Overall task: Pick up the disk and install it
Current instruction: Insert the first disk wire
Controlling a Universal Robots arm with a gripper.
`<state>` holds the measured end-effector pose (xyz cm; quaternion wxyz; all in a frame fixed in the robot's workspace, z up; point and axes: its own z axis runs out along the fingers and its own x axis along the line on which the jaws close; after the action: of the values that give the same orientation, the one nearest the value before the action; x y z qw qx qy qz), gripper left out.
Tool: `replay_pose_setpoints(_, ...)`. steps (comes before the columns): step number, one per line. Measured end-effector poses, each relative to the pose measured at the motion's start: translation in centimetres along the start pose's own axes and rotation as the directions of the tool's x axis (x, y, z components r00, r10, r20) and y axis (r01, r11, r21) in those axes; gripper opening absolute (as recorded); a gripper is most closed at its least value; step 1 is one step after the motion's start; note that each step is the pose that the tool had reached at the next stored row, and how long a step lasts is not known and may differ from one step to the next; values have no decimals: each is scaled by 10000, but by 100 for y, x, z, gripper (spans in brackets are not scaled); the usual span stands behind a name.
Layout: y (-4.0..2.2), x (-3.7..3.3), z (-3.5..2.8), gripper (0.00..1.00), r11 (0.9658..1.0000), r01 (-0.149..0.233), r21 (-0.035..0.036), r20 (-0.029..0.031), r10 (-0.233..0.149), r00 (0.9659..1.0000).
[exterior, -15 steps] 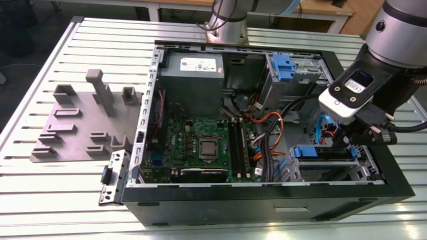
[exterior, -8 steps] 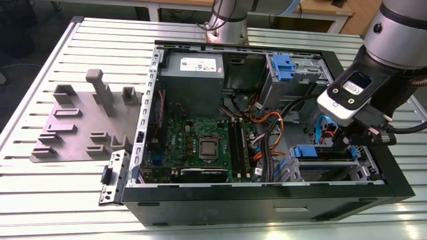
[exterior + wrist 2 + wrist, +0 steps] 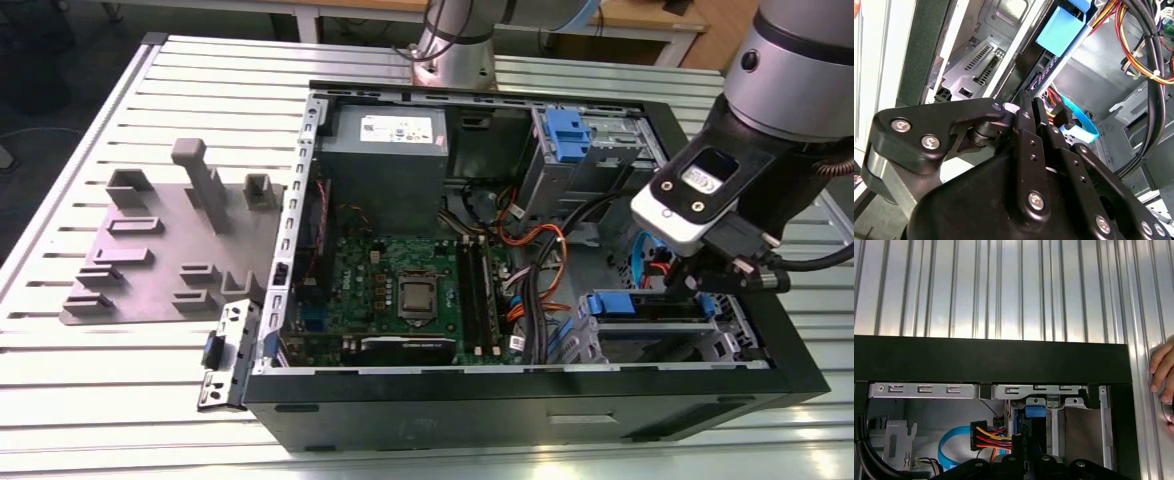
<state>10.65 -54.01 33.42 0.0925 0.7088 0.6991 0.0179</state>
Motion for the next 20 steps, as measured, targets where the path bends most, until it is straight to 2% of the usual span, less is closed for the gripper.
replay_pose_setpoints(7, -23, -18, 9, 16, 10000, -9, -79, 2, 9, 10000)
replay_pose_setpoints(20, -33, -16, 36, 16, 9999, -13, -99, -11, 12, 10000)
